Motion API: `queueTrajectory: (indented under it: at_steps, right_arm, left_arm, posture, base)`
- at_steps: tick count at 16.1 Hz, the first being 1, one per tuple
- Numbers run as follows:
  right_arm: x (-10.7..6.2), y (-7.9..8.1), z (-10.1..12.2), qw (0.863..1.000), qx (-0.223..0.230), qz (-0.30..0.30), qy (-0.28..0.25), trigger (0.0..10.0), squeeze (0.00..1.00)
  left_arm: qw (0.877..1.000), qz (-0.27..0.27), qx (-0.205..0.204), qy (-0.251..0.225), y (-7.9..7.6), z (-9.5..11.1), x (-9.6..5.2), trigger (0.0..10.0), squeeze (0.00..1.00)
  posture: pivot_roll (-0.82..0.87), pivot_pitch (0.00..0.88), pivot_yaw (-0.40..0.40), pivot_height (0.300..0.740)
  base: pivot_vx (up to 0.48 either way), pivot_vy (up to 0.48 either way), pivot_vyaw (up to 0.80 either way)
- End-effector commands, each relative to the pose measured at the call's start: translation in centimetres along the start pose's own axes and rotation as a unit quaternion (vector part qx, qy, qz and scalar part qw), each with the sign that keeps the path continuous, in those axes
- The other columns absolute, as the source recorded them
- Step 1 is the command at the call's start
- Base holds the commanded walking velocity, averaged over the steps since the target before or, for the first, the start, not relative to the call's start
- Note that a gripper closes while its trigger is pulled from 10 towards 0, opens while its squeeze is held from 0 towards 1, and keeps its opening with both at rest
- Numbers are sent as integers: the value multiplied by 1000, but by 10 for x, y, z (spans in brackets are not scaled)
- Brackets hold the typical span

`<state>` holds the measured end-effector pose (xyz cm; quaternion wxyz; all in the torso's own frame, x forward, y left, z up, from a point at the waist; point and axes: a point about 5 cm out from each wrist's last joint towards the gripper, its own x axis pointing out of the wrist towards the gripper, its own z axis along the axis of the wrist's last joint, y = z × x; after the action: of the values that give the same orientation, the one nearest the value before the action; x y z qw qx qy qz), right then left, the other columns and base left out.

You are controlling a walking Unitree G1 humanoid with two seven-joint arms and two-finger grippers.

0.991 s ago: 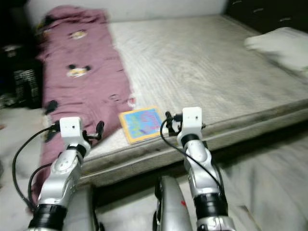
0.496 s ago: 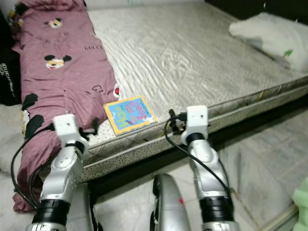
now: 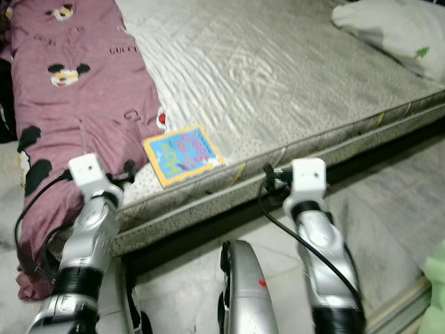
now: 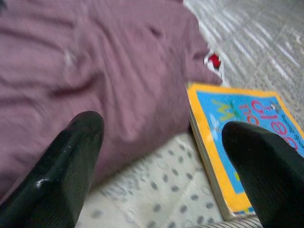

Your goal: Clean up the room

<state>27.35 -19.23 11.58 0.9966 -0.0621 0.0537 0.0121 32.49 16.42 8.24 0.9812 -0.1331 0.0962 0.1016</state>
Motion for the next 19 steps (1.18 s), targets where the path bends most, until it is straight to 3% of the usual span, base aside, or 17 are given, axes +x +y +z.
queueTrajectory:
  at_steps: [1,7,13,16,19]
  right_arm:
    - [-5,-9,5,1000,-2,-9,-1,10000,0]
    - [-13,-9,6,1000,1,4,14,10000,0]
    - [-17,-18,7,1000,-10,-11,16,10000,0]
    - [-18,-22,8,1000,-18,-14,17,10000,0]
    - [-19,-23,8,1000,-21,-13,17,10000,0]
  left_arm:
    - [1000,4,-12,20,-2,-6,2,10000,0]
    - [999,-4,-30,23,-10,-6,11,10000,0]
    - [997,-7,-66,49,-10,-5,23,10000,0]
    - [996,-50,-72,31,-22,6,30,10000,0]
    - [995,-49,-76,45,-23,4,32,10000,0]
  posture:
    - [-250,184,-67,522]
    - [-258,194,-59,478]
    - [-283,187,-58,478]
    - [-292,178,-65,478]
    - [-302,176,-65,478]
  base:
    - [0,0,0]
    - [0,0,0]
    - [0,0,0]
    - [0,0,0]
    - [0,0,0]
